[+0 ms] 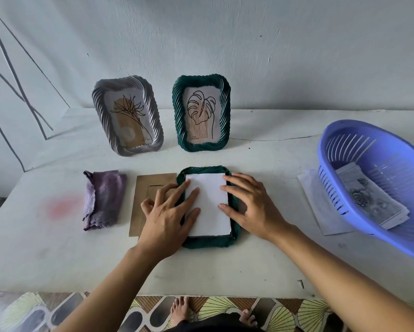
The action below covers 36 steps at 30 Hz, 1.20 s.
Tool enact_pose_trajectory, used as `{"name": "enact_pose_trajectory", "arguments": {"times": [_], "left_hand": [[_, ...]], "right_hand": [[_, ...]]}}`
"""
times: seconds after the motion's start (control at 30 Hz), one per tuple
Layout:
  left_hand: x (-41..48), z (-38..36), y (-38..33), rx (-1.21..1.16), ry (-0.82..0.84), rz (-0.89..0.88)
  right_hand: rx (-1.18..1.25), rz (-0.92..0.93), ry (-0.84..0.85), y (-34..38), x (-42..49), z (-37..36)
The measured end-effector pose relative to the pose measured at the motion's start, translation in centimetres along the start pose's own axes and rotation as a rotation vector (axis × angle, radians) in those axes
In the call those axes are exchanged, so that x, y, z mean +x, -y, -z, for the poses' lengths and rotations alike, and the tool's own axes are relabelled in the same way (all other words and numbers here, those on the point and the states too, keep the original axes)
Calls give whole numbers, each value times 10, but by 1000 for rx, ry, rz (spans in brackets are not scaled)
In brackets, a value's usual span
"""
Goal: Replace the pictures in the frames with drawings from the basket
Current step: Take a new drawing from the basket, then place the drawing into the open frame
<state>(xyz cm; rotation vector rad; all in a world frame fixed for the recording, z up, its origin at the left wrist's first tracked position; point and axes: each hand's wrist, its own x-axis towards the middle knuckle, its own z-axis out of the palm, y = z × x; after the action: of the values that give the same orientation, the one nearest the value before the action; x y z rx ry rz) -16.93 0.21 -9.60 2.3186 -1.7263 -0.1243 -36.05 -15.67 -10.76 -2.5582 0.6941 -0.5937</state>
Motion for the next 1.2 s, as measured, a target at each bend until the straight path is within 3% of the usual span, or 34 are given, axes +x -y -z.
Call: {"name": "enact_pose_trajectory", "arguments": {"times": [0.3, 0.73, 0.97, 1.2], "left_hand": [[1, -1, 2, -26, -8, 15], [3, 4, 12, -134, 31, -26], [10, 17, 23, -210, 135, -55], [10, 16, 28, -179, 119, -97]], "right_hand": [[122, 9, 112, -5, 0, 12], [91, 22, 111, 0, -6, 15], [49, 1, 149, 6, -10, 16], [18, 34, 81, 13, -15, 9]]}}
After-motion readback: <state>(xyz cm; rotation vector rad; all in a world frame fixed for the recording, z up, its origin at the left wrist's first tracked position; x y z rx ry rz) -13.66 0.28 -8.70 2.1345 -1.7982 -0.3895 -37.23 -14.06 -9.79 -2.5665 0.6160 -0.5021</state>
